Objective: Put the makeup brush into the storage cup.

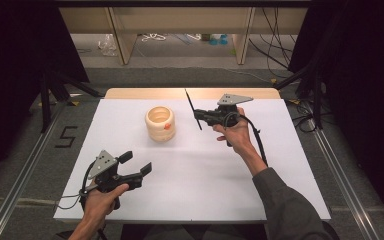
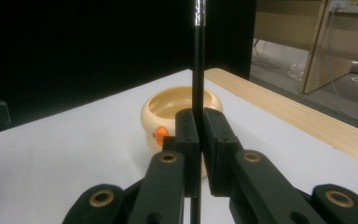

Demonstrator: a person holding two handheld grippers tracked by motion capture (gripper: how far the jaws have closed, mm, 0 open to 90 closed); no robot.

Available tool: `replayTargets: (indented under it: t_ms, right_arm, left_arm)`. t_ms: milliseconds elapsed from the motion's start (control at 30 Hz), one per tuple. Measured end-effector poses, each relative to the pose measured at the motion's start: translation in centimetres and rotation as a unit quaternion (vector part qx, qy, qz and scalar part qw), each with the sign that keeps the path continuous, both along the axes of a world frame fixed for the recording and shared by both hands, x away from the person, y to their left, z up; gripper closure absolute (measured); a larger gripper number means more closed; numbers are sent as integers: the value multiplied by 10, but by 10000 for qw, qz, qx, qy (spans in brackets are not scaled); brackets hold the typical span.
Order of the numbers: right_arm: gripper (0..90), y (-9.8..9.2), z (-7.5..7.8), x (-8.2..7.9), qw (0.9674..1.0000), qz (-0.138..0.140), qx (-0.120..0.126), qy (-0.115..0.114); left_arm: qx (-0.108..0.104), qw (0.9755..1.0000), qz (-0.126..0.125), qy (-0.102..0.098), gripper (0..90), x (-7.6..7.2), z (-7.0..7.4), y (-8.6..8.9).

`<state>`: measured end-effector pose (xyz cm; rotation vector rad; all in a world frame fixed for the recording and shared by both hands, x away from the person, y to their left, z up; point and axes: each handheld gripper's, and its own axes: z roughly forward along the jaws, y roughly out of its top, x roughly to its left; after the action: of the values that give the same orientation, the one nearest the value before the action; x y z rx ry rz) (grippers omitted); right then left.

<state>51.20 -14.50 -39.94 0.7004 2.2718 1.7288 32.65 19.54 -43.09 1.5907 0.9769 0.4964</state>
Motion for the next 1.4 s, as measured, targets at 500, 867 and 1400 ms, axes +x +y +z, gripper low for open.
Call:
replayTargets:
  t_ms: [500,867,1400]
  right_arm:
    - [857,23,1,11,9999,23,119,-98]
    - [857,36,0,18,9997,23,219,-49]
    - [857,57,4,23,9997,37,226,-54]
  left_arm:
    - [2,10000,0,0,160,0,0,0]
    - [1,10000,-14,-6,159,0,0,0]
    - [13,10000,-14,12,159,0,1,0]
